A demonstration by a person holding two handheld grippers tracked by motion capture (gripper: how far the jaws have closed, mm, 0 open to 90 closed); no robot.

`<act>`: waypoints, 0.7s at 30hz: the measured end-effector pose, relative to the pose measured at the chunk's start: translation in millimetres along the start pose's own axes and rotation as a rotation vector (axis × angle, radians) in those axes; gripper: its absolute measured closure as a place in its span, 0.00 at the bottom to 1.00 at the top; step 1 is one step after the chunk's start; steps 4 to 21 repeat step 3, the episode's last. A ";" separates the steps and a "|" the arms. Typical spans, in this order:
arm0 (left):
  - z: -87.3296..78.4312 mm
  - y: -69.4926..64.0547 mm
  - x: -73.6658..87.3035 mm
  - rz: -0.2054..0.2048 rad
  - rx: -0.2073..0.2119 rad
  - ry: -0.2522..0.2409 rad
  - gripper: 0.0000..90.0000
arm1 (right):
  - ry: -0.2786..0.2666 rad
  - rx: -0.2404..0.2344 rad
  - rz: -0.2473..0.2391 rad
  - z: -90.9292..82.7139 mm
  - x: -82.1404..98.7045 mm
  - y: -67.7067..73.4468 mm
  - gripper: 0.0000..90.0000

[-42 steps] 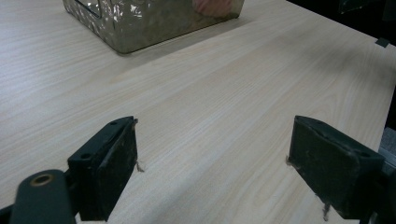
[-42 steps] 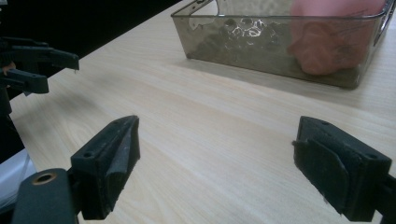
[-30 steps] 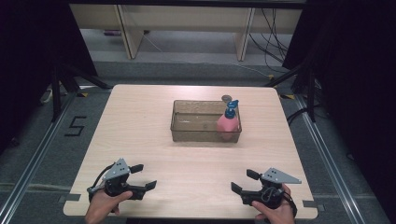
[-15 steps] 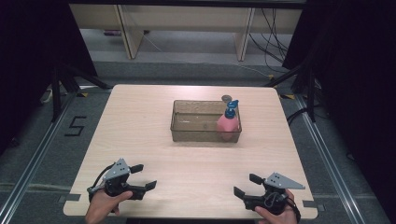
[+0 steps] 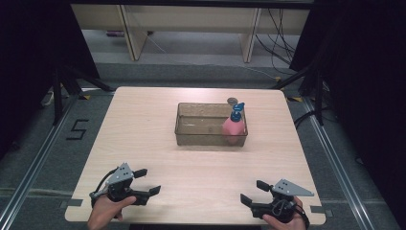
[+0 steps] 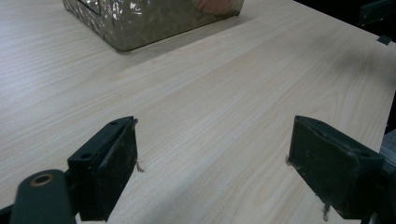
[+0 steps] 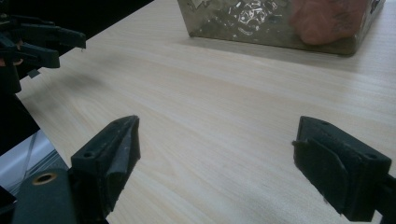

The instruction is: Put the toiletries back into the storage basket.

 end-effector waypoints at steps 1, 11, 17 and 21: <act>-0.3 0.4 0.1 0.004 -0.001 0.004 0.17 | -0.003 0.007 -0.009 0.3 0.0 -0.7 0.17; -0.1 0.7 0.0 0.007 0.000 0.004 0.17 | -0.002 0.012 -0.015 0.7 0.1 -1.4 0.17; -0.1 0.7 0.0 0.007 0.000 0.004 0.17 | -0.002 0.012 -0.015 0.7 0.1 -1.4 0.17; -0.1 0.7 0.0 0.007 0.000 0.004 0.17 | -0.002 0.012 -0.015 0.7 0.1 -1.4 0.17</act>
Point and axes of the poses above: each handheld gripper's, and its own axes: z roughly forward along the jaws, x roughly out of its underside, y roughly to its left, the point moved 1 cm from there along z, roughly forward along the jaws, and after that the axes turned 5 degrees about y, right-handed, at the moved point
